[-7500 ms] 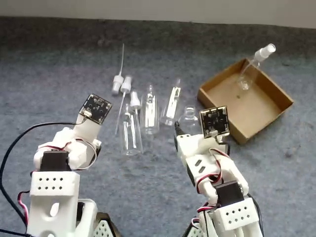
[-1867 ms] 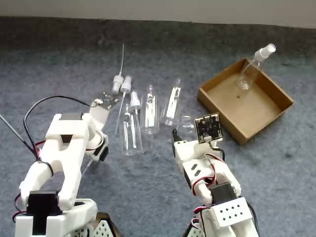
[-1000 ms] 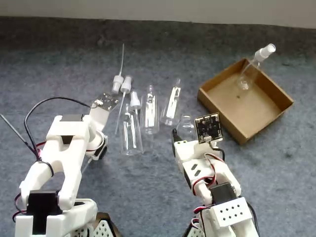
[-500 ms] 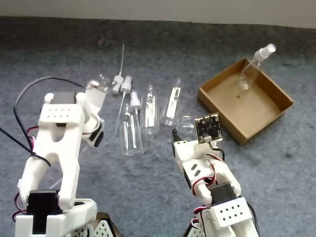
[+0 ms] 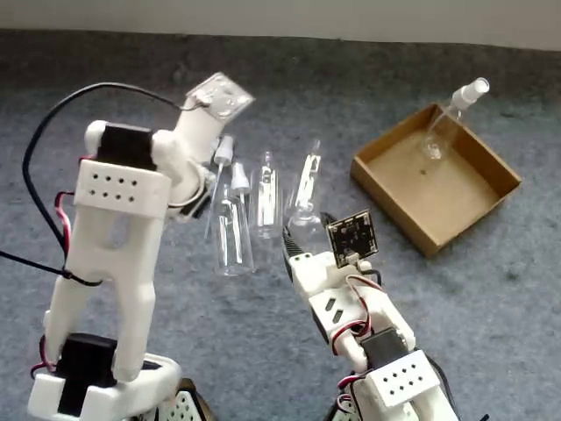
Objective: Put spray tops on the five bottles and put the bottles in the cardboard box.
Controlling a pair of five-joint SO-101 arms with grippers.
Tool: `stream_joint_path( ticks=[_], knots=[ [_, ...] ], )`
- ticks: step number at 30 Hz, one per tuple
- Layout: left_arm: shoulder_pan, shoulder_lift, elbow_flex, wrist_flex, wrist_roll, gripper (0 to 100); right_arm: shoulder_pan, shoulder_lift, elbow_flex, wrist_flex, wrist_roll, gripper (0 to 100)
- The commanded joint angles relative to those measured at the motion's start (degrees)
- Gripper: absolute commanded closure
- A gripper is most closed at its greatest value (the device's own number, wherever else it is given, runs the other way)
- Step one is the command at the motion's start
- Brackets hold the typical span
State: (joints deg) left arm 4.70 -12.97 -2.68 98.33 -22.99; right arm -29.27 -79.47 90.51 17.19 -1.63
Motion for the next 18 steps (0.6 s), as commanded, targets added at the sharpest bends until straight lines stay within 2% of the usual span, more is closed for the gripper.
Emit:
stream_joint_path(
  ticks=[1, 4, 9, 14, 18],
  knots=[
    [6.6, -0.8, -9.7, 0.4, 8.2, 100, -0.4, -1.1, -0.7, -1.9, -0.4, 86.6],
    [8.9, -0.8, -14.4, 0.1, 16.5, 100, -0.4, -1.1, -0.7, -1.9, -0.4, 86.6],
    [12.5, -0.7, -18.8, -2.3, 23.9, 100, -0.4, -1.1, -0.7, -2.5, -0.7, 86.6],
    [16.6, -0.8, -19.1, -6.6, 25.5, 99, -0.4, -1.1, 1.9, -8.7, -0.7, 86.8],
    [17.1, -2.2, -19.2, -11.0, 25.5, 99, -0.4, -1.1, 5.8, -13.8, -0.7, 86.8]
  ],
)
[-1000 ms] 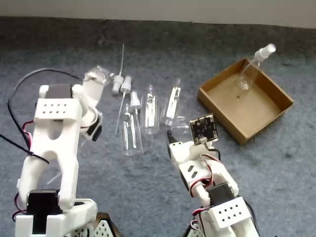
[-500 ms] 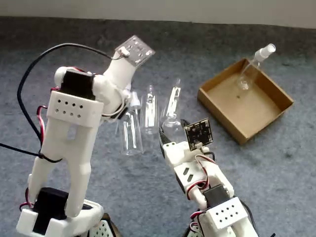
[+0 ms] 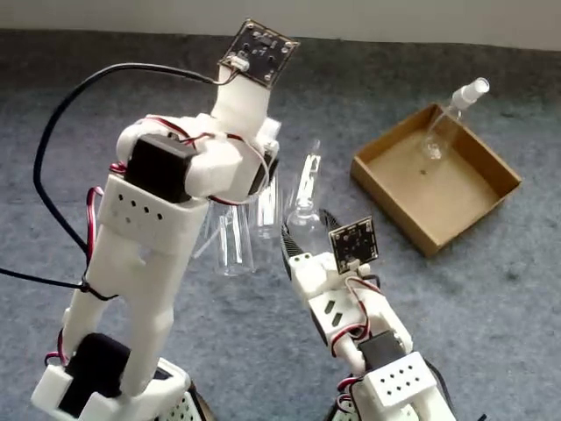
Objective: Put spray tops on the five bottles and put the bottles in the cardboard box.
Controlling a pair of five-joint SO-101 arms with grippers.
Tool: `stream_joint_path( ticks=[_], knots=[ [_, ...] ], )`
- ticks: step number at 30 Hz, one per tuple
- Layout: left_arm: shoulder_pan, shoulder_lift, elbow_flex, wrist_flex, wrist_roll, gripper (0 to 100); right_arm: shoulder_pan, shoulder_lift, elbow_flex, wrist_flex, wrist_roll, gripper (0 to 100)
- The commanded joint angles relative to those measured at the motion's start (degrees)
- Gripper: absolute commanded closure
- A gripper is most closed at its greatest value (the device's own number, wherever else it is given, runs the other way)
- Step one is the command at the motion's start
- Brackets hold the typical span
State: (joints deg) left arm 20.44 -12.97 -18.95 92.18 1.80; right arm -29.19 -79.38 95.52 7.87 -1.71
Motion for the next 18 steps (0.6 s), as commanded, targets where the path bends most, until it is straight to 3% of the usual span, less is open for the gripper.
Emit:
stream_joint_path(
  ticks=[1, 8, 14, 18],
  knots=[
    [1.6, -2.9, -3.0, -6.2, 0.8, 99, -0.5, -1.2, 1.5, -5.2, -0.6, 86.8],
    [1.6, -5.8, -2.9, -16.1, 1.5, 99, -0.5, -1.2, 2.7, -5.8, -0.6, 86.8],
    [1.6, -5.8, -2.9, -21.7, 22.2, 99, -0.5, -1.2, 2.7, -5.8, -0.6, 86.8],
    [1.5, -5.7, -2.1, -25.5, 24.5, 99, -0.5, -1.2, 2.7, -5.8, -0.6, 86.8]
  ],
)
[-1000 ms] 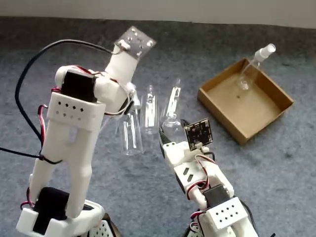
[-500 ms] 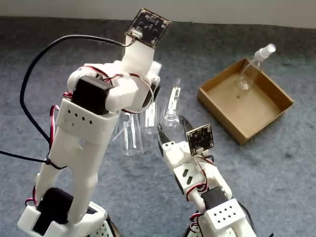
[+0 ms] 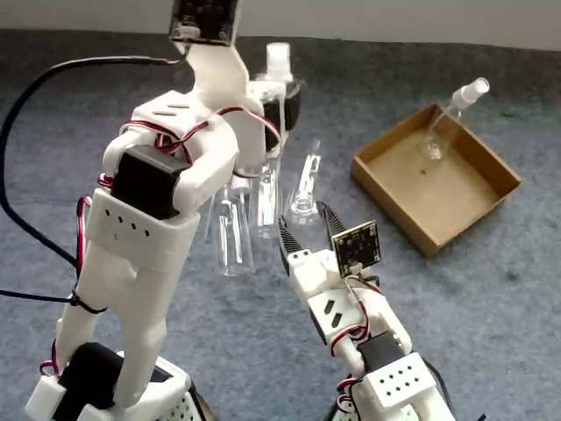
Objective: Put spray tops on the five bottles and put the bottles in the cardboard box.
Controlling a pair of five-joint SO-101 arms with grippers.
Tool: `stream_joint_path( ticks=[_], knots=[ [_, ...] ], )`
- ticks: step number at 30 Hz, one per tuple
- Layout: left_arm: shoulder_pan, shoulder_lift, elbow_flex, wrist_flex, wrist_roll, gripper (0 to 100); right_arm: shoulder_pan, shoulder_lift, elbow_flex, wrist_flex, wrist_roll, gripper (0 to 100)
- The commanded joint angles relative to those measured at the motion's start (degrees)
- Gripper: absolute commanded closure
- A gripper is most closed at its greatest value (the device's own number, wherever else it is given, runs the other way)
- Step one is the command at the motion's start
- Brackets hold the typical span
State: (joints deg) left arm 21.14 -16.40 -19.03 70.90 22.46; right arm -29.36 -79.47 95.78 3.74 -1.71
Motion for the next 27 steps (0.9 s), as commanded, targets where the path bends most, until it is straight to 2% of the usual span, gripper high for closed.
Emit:
stream_joint_path(
  ticks=[1, 7, 11, 15, 19, 27],
  knots=[
    [0.8, -2.2, -0.9, -5.8, 4.0, 99, -0.3, -1.1, 2.4, -1.6, -0.6, 86.8],
    [0.8, -5.1, 11.8, -19.6, 4.0, 100, -0.2, -1.1, 2.4, -1.5, -0.4, 86.8],
    [1.8, -14.5, 22.5, -21.0, 4.0, 100, -0.1, -1.1, 2.5, -1.5, -0.4, 86.8],
    [1.8, -21.8, 33.1, -32.5, 3.7, 100, -0.2, -1.1, 2.5, -1.5, -0.4, 86.8],
    [1.8, -23.5, 40.5, -42.3, 3.7, 100, -0.2, -1.1, 2.5, -1.5, -0.4, 86.8],
    [4.7, -24.0, 51.4, -51.6, 3.7, 99, -0.1, -1.1, 2.5, -1.4, -0.4, 86.8]
  ],
)
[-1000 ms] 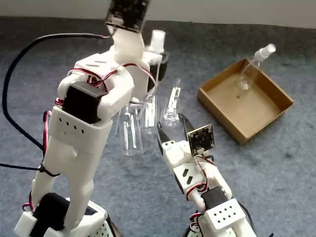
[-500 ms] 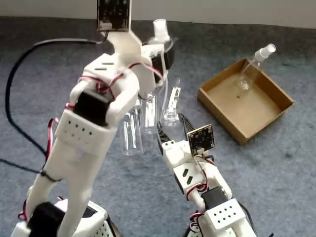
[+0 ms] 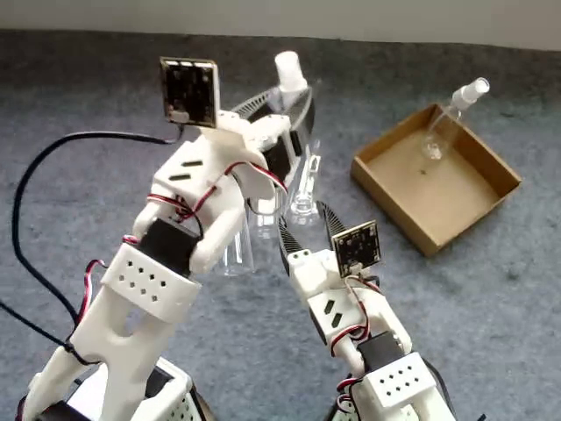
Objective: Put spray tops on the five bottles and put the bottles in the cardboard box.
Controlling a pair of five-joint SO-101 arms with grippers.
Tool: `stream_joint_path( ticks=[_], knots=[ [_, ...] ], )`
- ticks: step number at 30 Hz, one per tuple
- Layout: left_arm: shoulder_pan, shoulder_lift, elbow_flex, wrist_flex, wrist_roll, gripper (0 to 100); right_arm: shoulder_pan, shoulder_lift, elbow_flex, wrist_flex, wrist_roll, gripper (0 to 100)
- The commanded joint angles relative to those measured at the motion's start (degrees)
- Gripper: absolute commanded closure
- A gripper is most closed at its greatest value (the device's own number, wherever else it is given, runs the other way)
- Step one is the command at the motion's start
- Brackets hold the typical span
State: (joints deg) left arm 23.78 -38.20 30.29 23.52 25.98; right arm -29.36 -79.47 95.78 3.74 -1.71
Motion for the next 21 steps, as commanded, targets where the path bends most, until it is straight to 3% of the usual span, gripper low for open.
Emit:
stream_joint_path(
  ticks=[1, 11, 21],
  knots=[
    [2.3, -2.2, 2.6, -4.2, 0.2, 99, -0.1, -1.1, 2.5, -1.4, -0.4, 86.8],
    [2.7, -3.5, 6.5, -2.5, 0.3, 99, 0.0, -1.1, 2.5, -1.4, -0.4, 86.8],
    [5.6, -16.4, 21.5, -2.4, 0.1, 99, 0.0, -1.1, 2.5, -1.4, -0.4, 86.8]
  ],
)
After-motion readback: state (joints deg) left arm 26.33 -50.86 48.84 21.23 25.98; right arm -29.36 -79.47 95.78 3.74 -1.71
